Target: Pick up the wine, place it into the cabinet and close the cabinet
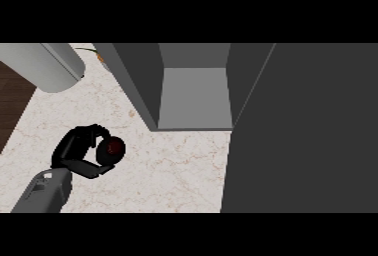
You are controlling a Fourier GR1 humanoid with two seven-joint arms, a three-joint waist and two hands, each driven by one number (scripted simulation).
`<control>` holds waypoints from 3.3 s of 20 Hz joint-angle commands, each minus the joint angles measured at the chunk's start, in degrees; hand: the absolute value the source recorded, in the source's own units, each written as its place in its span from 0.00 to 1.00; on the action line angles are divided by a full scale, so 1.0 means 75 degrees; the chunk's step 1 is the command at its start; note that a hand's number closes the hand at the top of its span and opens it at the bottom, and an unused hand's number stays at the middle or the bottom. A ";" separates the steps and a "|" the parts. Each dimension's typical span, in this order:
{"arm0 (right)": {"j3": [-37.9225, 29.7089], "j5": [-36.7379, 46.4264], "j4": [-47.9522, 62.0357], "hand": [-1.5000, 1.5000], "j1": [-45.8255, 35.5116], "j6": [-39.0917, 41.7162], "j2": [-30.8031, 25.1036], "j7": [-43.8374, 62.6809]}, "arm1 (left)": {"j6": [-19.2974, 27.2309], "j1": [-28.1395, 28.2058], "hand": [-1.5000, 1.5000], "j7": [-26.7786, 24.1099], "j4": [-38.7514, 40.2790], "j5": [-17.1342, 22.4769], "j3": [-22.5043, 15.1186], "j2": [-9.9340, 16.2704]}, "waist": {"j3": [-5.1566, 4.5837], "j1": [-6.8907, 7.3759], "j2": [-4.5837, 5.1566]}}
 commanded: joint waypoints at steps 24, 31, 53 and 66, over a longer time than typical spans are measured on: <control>-0.0157 -0.0694 -0.1015 0.00 0.0640 0.0138 0.0087 0.0280 | 0.2240 0.3153 1.00 0.2795 -0.7593 0.1343 -0.0775 -0.1704 | -0.0012 0.0039 0.0008; 0.0211 -0.0364 -0.0880 0.00 0.0247 -0.0113 0.0199 0.0559 | 0.3330 0.3444 1.00 0.4416 -0.9620 0.0708 -0.2096 -0.2147 | -0.0015 0.0054 0.0007; 0.0190 -0.0101 -0.0510 0.00 0.0035 -0.0065 0.0304 0.0275 | 0.8152 -0.0137 1.00 0.5795 -0.8551 0.0662 -0.5233 -0.2165 | -0.0017 0.0002 0.0021; -0.0315 -0.0977 -0.0953 0.00 0.1271 0.0674 0.0160 -0.0237 | 0.8848 -0.1291 1.00 0.5024 -0.6844 0.1157 -0.5036 -0.2165 | -0.0014 -0.0091 0.0032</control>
